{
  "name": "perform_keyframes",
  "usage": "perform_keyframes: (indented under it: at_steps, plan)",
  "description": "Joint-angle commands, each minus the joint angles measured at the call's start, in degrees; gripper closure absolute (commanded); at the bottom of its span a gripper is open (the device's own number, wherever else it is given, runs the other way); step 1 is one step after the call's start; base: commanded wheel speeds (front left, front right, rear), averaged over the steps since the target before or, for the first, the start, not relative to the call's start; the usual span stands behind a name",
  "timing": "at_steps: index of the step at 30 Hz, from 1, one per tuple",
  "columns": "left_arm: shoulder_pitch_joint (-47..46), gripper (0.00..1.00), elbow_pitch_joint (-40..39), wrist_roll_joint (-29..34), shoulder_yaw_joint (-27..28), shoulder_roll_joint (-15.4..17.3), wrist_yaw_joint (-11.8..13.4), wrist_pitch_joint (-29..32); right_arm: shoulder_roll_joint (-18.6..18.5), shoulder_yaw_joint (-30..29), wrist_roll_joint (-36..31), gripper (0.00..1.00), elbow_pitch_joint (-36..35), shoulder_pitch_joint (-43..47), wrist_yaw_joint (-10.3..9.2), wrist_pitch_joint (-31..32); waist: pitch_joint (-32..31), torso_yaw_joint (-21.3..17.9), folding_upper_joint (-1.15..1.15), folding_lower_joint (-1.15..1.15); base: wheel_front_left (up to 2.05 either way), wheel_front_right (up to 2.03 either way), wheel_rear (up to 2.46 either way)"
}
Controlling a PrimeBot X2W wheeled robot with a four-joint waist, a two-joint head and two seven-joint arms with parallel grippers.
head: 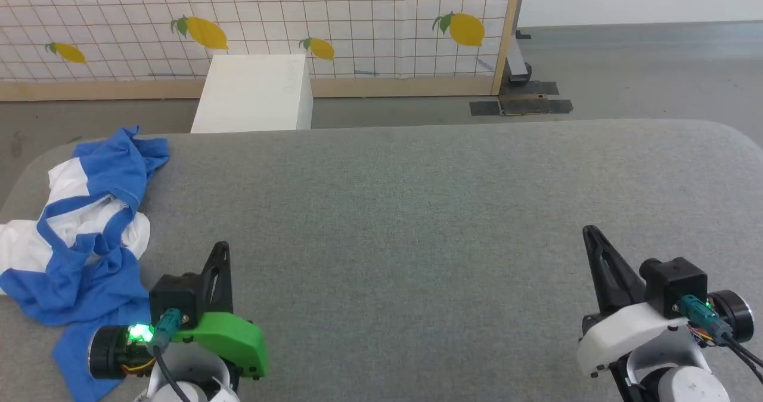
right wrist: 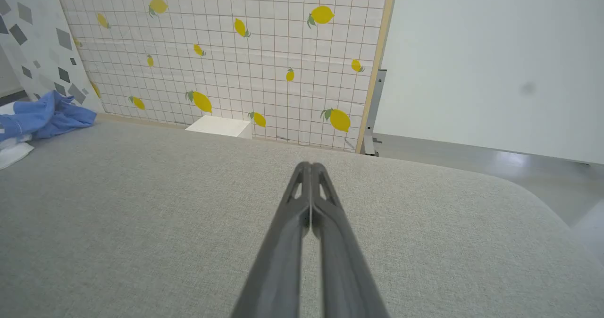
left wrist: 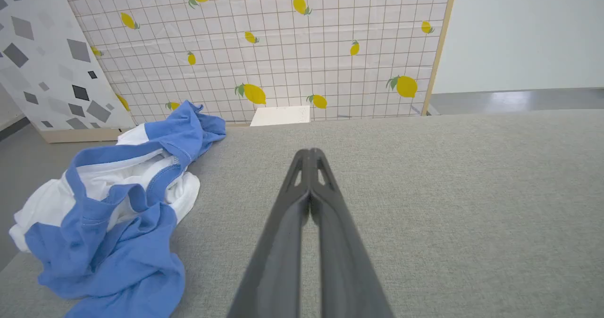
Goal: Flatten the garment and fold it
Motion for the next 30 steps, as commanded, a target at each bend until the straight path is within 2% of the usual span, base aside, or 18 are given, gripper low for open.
perform_keyframes:
  at_steps: [1, 24, 25, 30]
  plan:
    - [0.6, 1.00, -0.1, 0.6, 0.2, -0.3, 0.4, 0.1, 0.0, 0.1, -0.4, 1.00, -0.3, 0.8, -0.09, 0.0, 0.0, 0.0, 0.00, 0.00, 0.00, 0.00, 0.00]
    - [0.6, 1.00, -0.1, 0.6, 0.2, -0.3, 0.4, 0.1, 0.0, 0.1, -0.4, 1.00, -0.3, 0.8, -0.09, 0.0, 0.0, 0.0, 0.00, 0.00, 0.00, 0.00, 0.00]
    - [0.0, 0.00, 0.0, 0.0, 0.0, 0.0, 0.0, 0.0, 0.0, 0.0, 0.0, 0.00, 0.0, 0.0, 0.00, 0.0, 0.0, 0.0, 0.00, 0.00, 0.00, 0.00, 0.00]
    - [0.1, 0.00, 0.1, -0.3, -0.3, 0.0, 0.0, -0.2, 0.0, -0.1, 0.4, 0.00, 0.2, 0.2, 0.01, -0.3, 0.0, 0.0, 0.00, 0.00, 0.00, 0.00, 0.00]
